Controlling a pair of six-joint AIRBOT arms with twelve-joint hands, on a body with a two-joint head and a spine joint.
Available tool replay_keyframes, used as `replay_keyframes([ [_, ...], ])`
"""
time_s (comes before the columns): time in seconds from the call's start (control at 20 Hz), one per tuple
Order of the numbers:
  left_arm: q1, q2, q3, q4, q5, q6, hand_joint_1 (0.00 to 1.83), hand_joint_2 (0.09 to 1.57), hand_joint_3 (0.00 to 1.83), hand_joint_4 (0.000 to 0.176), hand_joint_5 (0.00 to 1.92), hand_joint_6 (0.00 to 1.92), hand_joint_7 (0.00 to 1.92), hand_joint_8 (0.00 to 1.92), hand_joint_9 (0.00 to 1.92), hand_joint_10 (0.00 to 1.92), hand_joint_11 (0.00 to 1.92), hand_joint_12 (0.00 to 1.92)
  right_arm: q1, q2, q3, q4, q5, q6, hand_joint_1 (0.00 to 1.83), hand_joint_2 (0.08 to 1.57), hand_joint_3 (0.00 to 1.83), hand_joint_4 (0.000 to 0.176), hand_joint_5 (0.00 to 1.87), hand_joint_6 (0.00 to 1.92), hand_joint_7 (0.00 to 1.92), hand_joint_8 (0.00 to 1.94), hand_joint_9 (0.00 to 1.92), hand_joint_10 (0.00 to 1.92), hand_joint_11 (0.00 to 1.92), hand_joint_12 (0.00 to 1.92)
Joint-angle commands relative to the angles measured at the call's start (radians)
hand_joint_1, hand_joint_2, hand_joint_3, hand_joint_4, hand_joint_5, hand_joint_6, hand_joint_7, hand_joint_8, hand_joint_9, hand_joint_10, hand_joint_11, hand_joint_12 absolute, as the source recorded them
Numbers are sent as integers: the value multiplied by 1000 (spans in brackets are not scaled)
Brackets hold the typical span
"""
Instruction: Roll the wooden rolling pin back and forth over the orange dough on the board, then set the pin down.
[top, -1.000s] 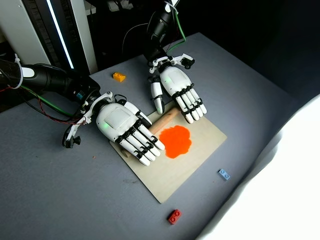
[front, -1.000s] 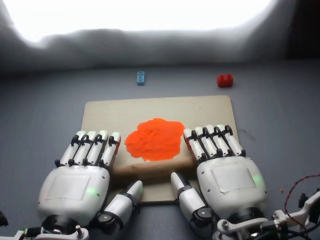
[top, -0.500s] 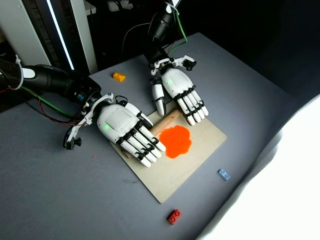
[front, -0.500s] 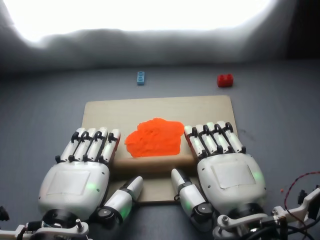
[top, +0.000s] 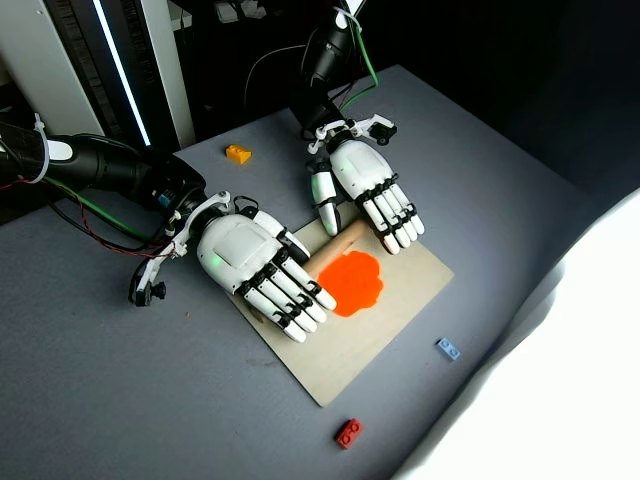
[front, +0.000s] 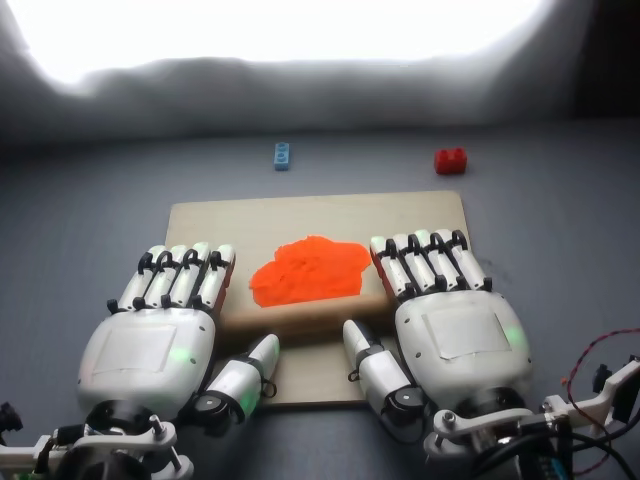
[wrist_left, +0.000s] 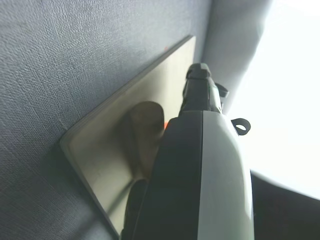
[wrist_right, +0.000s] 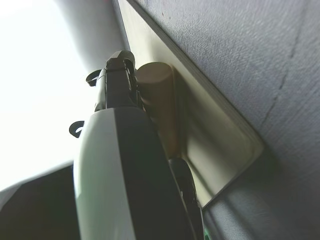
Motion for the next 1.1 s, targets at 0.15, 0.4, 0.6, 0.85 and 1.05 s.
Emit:
replay_keyframes([
  [0.15,-15,-2,10,56,-82,-9,0,1409,0,0,0,0,0,0,0,0,0,0,10,3,10,-80,82,8,0,1420,0,0,155,2,158,4,128,3,0,235],
  [0.4,-26,-5,22,53,-67,-14,0,1415,0,0,0,0,0,0,0,0,0,0,18,2,27,-65,65,15,0,1426,2,0,171,5,180,4,148,5,0,333],
  [0.6,-32,-7,31,51,-55,-17,0,1414,0,0,3,1,17,6,0,0,0,0,25,2,41,-63,56,21,0,1431,2,0,172,4,185,3,154,5,0,354],
  [0.85,-37,-12,44,39,-51,-33,0,1424,0,0,15,6,35,11,6,2,0,0,33,2,59,-63,49,26,0,1435,2,0,151,0,153,2,133,1,0,313],
  [1.05,-51,-15,57,23,-41,-54,0,1417,0,0,29,10,57,15,29,11,0,0,40,2,74,-62,42,33,0,1434,1,0,159,2,168,4,142,3,0,352],
])
